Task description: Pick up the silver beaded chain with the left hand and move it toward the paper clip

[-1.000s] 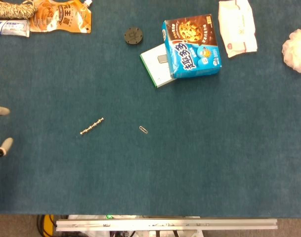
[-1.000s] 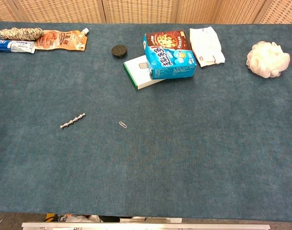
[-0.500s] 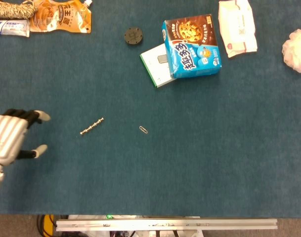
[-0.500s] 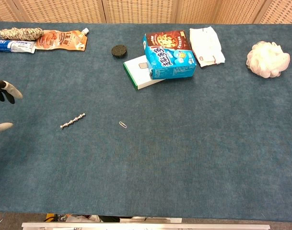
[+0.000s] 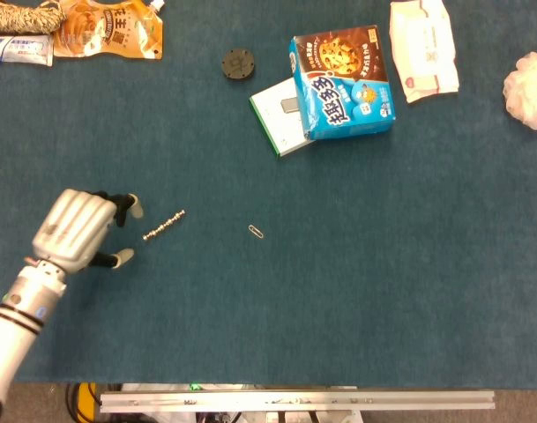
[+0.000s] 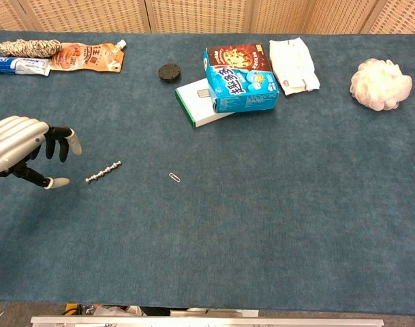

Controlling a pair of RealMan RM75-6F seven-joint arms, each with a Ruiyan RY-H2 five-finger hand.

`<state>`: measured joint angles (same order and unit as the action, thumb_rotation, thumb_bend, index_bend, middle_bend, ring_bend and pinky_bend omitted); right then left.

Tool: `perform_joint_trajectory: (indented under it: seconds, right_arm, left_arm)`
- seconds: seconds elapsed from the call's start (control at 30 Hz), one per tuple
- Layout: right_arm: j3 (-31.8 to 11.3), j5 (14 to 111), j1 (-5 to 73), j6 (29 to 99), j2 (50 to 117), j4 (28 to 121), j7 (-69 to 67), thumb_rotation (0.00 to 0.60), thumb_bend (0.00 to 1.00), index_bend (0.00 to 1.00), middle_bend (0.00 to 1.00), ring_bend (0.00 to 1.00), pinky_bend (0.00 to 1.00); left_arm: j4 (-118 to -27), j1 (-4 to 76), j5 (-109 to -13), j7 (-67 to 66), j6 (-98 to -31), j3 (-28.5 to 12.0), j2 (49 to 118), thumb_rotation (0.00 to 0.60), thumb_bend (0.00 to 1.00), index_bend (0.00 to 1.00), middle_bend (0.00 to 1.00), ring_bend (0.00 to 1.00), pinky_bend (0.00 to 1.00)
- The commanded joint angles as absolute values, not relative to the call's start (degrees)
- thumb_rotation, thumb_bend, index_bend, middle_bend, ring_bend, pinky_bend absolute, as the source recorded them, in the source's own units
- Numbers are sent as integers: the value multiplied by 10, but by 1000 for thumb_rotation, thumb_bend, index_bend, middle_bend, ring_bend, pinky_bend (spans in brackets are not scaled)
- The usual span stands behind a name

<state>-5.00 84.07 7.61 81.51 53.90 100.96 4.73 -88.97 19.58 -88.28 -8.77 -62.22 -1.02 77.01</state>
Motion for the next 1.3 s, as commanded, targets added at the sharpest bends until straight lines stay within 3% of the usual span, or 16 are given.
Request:
perform_joint_trajectory:
  seconds: [0.03, 0.27, 0.43, 1.3]
  right_arm:
    - [-50, 839, 75, 816, 537, 1010, 48, 600, 268, 474, 522, 416, 453]
    - [-49, 836, 73, 816, 535, 1010, 45, 600, 268, 474, 522, 416, 453]
    - [-49, 836, 71, 818, 534, 1009, 43, 600, 268, 474, 522, 416, 453]
    - [-49, 834, 63, 826, 531, 1007, 38, 600, 268, 474, 522, 416, 453]
  left_arm:
    - [-867, 209, -876, -98, -612, -14, 794, 600, 145, 462, 659, 658, 797]
    - [-830, 229, -858, -116, -593, -17, 835, 543, 115, 497, 761, 759, 883]
    - [-812, 237, -844, -118, -593, -23, 856, 540, 113, 512, 785, 783, 890]
    - [-716, 254, -807, -121, -596, -26, 899, 600, 113, 524, 790, 792, 891]
